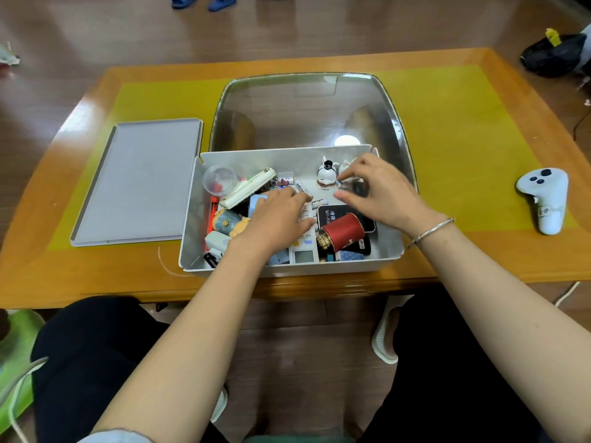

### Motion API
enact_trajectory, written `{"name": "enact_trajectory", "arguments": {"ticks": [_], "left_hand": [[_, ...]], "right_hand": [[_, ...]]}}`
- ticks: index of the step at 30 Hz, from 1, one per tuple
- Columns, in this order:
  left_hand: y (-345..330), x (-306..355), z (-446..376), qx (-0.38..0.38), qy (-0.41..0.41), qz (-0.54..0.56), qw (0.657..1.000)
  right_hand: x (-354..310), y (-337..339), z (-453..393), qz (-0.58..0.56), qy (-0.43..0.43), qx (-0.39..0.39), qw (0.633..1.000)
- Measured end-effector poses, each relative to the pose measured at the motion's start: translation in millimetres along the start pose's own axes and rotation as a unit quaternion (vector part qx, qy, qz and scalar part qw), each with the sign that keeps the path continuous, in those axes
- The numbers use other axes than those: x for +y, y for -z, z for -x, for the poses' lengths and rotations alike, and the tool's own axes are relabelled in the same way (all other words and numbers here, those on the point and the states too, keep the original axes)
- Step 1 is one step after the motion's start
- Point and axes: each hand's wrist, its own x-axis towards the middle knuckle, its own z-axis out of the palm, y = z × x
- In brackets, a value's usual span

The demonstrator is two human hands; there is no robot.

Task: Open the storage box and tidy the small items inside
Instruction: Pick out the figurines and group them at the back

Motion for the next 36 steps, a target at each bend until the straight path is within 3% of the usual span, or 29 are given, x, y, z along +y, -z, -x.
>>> {"name": "enact_trajectory", "arguments": {"ticks": [6,11,14,17,21,25,33,36], "left_hand": [[2,-7,16,-0.033,0.005,0.034,0.999],[5,-12,29,0.029,0.023,0.112,0.993],[11,-17,42,0.119,0.047,0.135,0.983],[19,-30,55,0.193,0.089,0.107,0.971],[24,-47,67,0.182,0.153,0.054,0.97],[20,-53,74,0.165,0.16,0.041,0.972],[20,-43,70,0.163,0.19,-0.003,0.968],[22,-29,64,0.185,0.136,0.06,0.971]], "right_hand": [[-10,-5,11,-0.032,-0.022,-0.239,0.97],[-10,-8,13,0.016,-0.035,-0.287,0.957],[-15,-7,12,0.004,-0.058,-0.26,0.964],[-24,-5,11,-0.056,-0.082,-0.183,0.978],[-51,-12,6,-0.135,-0.042,-0.197,0.97],[-65,-16,5,-0.212,-0.042,-0.198,0.956],[-12,14,8,-0.082,-0.102,-0.016,0.991],[4,13,11,-0.003,-0.116,0.016,0.993]]}}
